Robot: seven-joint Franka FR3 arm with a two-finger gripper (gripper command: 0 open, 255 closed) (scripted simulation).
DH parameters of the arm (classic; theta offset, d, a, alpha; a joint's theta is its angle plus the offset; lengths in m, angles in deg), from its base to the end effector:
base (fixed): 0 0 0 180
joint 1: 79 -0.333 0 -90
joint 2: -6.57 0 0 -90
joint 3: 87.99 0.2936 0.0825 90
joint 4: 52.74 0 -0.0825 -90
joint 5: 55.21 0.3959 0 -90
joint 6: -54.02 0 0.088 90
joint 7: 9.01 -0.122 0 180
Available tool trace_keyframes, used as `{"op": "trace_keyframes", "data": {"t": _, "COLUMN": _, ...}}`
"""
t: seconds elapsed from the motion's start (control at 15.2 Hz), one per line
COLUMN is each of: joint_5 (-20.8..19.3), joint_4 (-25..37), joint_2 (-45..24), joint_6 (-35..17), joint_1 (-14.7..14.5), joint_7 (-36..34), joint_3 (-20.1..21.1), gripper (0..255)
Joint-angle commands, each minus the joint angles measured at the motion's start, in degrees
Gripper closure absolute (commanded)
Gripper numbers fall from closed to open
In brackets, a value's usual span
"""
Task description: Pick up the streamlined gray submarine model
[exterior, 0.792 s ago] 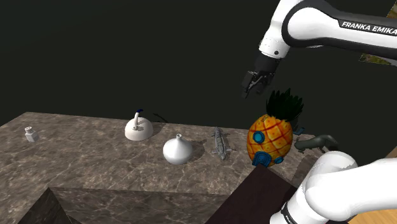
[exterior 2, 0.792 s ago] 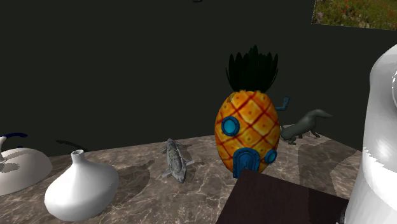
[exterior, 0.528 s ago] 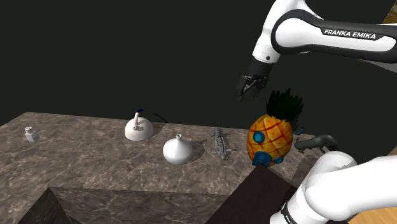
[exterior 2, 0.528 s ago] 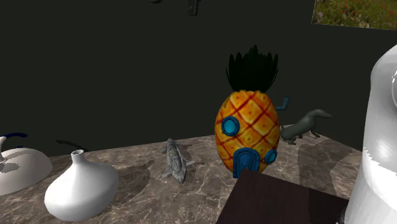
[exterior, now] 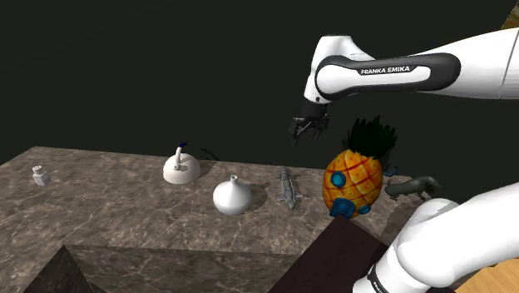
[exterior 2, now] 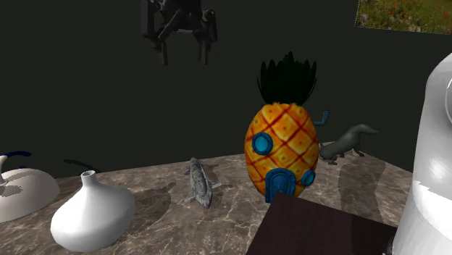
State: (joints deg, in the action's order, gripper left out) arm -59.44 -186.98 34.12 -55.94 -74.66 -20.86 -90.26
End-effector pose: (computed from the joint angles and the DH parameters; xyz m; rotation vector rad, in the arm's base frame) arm 0.4315 -0.0570 0.4800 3.0577 -0.4543 0.0918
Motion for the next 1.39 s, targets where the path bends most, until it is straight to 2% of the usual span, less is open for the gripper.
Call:
{"op": "trace_keyframes", "data": {"t": 0.0, "joint_5": -0.77, "joint_4": 0.44, "joint_2": -3.87, "joint_6": -2.6, "joint_1": 0.66, "joint_7": -1.57, "joint_3": 0.13, "gripper": 0}}
{"op": "trace_keyframes", "data": {"t": 0.66, "joint_5": -5.18, "joint_4": 5.63, "joint_2": -24.19, "joint_6": -13.3, "joint_1": 3.5, "joint_7": -9.86, "joint_3": -0.25, "gripper": 0}}
{"op": "trace_keyframes", "data": {"t": 1.32, "joint_5": -8.66, "joint_4": 16.74, "joint_2": -45.34, "joint_6": -18.8, "joint_1": 5.24, "joint_7": -17.21, "joint_3": -2.88, "gripper": 0}}
